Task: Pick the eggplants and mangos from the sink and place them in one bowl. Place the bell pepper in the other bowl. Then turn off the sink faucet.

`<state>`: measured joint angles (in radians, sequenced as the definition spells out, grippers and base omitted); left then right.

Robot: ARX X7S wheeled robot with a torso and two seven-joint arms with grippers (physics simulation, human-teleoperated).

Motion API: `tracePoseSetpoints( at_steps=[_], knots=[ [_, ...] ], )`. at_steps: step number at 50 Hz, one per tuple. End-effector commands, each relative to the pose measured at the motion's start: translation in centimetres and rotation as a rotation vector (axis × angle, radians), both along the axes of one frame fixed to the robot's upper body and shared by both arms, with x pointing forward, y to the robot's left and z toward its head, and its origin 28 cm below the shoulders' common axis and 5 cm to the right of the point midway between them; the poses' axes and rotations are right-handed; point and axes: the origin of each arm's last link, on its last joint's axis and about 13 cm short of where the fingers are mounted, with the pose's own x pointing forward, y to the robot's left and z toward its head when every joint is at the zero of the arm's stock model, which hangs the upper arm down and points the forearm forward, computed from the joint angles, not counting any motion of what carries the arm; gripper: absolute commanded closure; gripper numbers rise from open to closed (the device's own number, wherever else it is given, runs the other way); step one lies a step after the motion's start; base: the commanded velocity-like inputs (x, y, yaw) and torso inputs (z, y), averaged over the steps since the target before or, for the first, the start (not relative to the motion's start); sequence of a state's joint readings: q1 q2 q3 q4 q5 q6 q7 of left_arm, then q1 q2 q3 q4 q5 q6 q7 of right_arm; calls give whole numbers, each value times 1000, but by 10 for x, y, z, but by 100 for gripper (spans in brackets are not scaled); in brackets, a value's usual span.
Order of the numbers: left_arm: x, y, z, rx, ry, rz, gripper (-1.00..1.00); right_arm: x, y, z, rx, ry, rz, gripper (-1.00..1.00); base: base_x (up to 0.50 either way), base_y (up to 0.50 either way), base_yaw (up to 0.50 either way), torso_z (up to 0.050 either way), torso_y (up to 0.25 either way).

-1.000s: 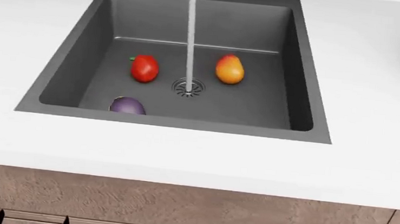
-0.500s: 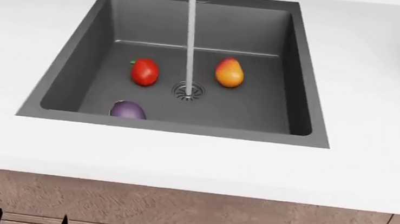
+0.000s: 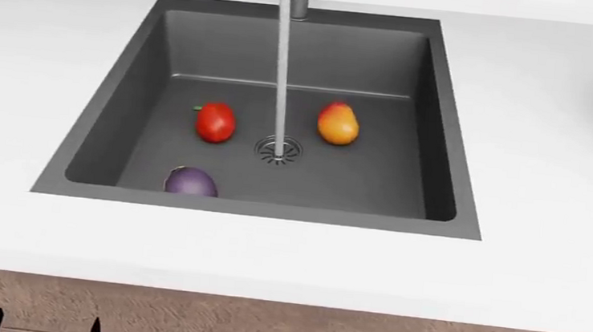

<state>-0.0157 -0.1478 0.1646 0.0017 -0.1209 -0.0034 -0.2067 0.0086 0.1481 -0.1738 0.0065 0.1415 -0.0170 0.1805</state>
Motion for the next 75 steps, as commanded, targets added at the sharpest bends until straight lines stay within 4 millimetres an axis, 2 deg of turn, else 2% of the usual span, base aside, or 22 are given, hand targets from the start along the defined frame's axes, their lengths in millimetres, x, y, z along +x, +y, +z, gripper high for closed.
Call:
tracePoseSetpoints(
  at_steps=[1,8,17,25,26,27,29,30,32,34,38,42,43,44,46,49,50,56,59,63,71,75],
  knots=[
    [1,1,-2,-13,20,6,-100,0,0,0,-3,0,1,-100,0,0,0,50,0],
    [1,1,-2,-15,17,7,-100,0,0,0,-2,0,0,-100,0,0,0,46,0],
    [1,3,-2,25,21,23,-100,0,0,0,-3,3,0,-100,0,0,0,0,0],
    [1,6,6,-46,-16,44,-100,2,0,2,20,-17,-17,-100,0,0,0,0,0],
    [-2,5,7,-68,4,19,-100,2,0,7,66,-18,-55,-100,0,0,0,0,0],
    [-3,3,7,-3,9,-4,-100,2,-1,13,45,-10,-79,-100,0,0,0,0,0],
    [-1,5,18,-91,50,25,-100,3,-2,37,-43,-37,-44,-100,0,0,0,0,0],
    [0,3,30,-25,15,6,-100,4,-6,62,-34,-62,-41,-100,0,0,0,0,0],
    [1,0,63,-62,51,-20,-100,4,-8,89,-69,-63,-12,-100,0,0,0,0,0],
    [0,0,80,-31,10,-55,-100,5,-7,104,9,-90,21,-100,0,0,0,0,0],
    [-1,2,118,-40,-16,-89,-100,0,-8,141,-28,-78,38,-100,0,0,0,0,0],
    [5,6,151,-66,-42,-133,-100,7,-19,172,-106,-41,100,-100,0,0,0,0,0],
    [7,6,154,-68,-35,-137,-100,8,-21,175,-138,-19,103,-100,0,0,0,0,0],
    [16,9,159,-80,8,-140,-100,13,-27,185,-68,-37,62,-100,0,0,0,0,0],
    [29,15,161,34,57,-88,-100,21,-34,194,-51,-24,65,-100,0,0,0,0,0],
    [36,14,162,16,89,-96,-100,30,-39,202,-31,-22,69,-100,0,0,0,0,0],
    [42,12,163,-40,115,-98,-100,34,-42,203,-29,-3,77,-100,0,0,0,0,0],
    [64,11,181,-19,118,-129,-100,45,-51,205,-34,41,90,-100,0,0,0,0,0],
    [70,10,182,-7,124,-127,-100,49,-53,205,-36,49,114,-100,0,0,0,0,0],
    [68,11,181,-18,143,-146,-100,46,-55,203,-51,43,106,-100,187,0,0,0,0],
    [63,10,180,-14,145,-161,-100,41,-54,182,9,71,101,-100,500,0,0,0,0],
    [62,9,177,-16,156,-164,-100,41,-53,181,19,71,102,-100,500,0,0,0,0]
  ],
)
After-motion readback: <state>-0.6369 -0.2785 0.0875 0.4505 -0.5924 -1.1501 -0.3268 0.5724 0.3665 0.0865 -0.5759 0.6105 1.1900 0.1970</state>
